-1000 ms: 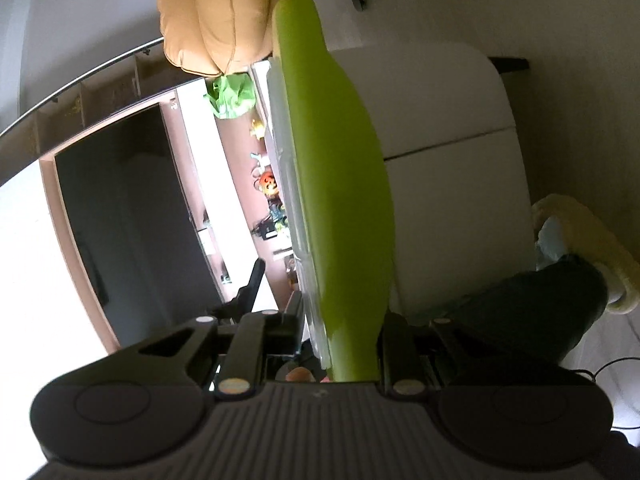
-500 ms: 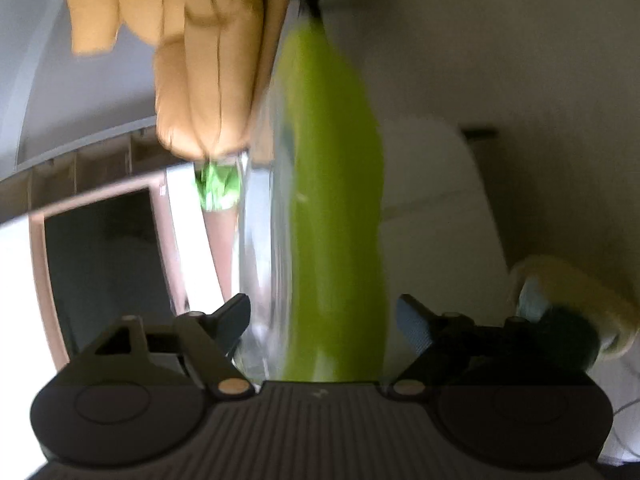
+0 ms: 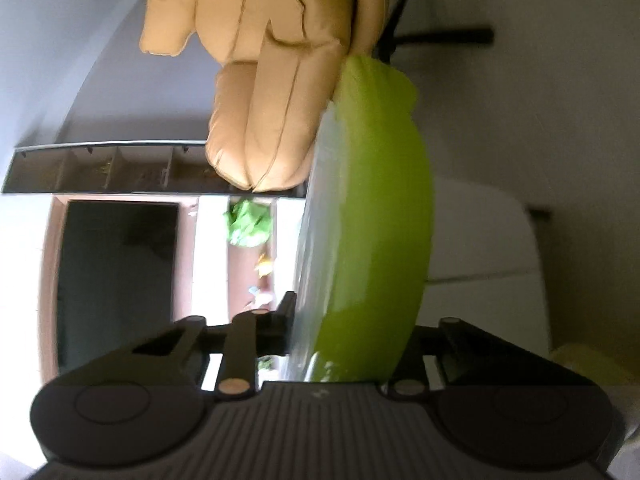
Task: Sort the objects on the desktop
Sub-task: 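Grasp the lime green tray edge with both tools and tilt it upright, then swing the lime green lid over with both tools, flipping it face down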
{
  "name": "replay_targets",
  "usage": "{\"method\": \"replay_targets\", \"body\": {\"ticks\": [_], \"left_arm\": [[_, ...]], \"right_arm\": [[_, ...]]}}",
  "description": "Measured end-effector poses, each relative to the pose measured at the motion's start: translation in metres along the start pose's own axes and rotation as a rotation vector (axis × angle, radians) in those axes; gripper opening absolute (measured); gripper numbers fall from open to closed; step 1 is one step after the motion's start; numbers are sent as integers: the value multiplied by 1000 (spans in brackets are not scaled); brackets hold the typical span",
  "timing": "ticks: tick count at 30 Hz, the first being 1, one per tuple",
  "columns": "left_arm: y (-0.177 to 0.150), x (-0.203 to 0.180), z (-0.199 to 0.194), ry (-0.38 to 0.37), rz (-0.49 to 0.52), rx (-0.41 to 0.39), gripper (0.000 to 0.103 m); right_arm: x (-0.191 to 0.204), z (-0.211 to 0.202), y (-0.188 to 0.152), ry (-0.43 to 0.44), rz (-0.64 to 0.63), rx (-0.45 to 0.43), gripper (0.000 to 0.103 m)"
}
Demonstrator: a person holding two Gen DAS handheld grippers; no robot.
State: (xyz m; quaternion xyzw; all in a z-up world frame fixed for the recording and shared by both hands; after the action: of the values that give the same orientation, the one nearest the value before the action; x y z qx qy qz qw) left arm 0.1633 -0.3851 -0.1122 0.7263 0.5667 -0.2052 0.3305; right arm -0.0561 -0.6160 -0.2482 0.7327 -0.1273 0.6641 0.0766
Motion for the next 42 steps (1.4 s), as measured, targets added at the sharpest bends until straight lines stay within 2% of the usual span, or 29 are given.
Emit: {"method": "replay_targets", "body": {"ticks": [1,3,5,6,7,8,10,12,15,19,21,23,25,29,33,36,39,40,42], "left_arm": [[0,-1,-2,4,9,-20,79],[2,-1,-6,2,13,-54,91],[6,-1,-8,0,-5,-68,92],[8,-1,-10,8,-15,-78,86],[10,-1,-13,18,-24,-91,70],[11,-3,-18,25,-28,-107,64],[13,-12,-33,-6,-11,-124,36],[13,-30,-54,-23,45,-162,27],[7,-53,-97,-28,135,-257,27],[2,-60,-172,-51,170,-361,31],[-2,-53,-218,-36,201,-441,35],[-7,-37,-268,23,236,-557,40],[-12,-13,-317,87,230,-653,43],[-12,49,-400,220,156,-760,46],[-23,116,-444,350,57,-867,51],[-25,165,-456,379,-39,-881,51],[-26,207,-454,367,-141,-848,53],[-27,217,-454,359,-168,-833,58],[-32,235,-452,323,-210,-801,63]], "right_arm": [[4,-1,1,18,6,20,17],[15,-5,4,35,-14,44,15],[30,-13,4,30,-85,61,15],[38,-16,4,25,-126,69,15],[47,-19,4,19,-176,74,15],[55,-23,5,12,-226,78,16],[74,-33,2,-11,-312,72,19],[92,-43,-2,-40,-386,50,23],[111,-56,-9,-16,-404,50,26],[148,-73,-30,123,-460,78,26],[173,-75,-47,190,-498,114,27],[193,-71,-71,249,-516,178,27],[209,-57,-102,310,-531,266,27],[226,-15,-185,413,-556,461,30],[228,29,-270,449,-574,651,31],[216,57,-320,430,-582,759,31],[205,67,-355,415,-650,793,32],[202,70,-362,402,-663,804,32],[195,55,-378,383,-658,827,32]]}}
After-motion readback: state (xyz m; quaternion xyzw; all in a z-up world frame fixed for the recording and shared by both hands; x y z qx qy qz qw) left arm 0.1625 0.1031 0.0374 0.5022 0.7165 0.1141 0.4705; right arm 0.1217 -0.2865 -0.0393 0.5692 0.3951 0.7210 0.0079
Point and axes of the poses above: each gripper's, at about its wrist camera, not at the fingertips, and z roughly the way its jaws point, x to its left, y to its top, the point moved 3 cm from there along z, roughly the way its jaws point, and after that the axes turned 7 degrees about y, right-handed, at the moved point
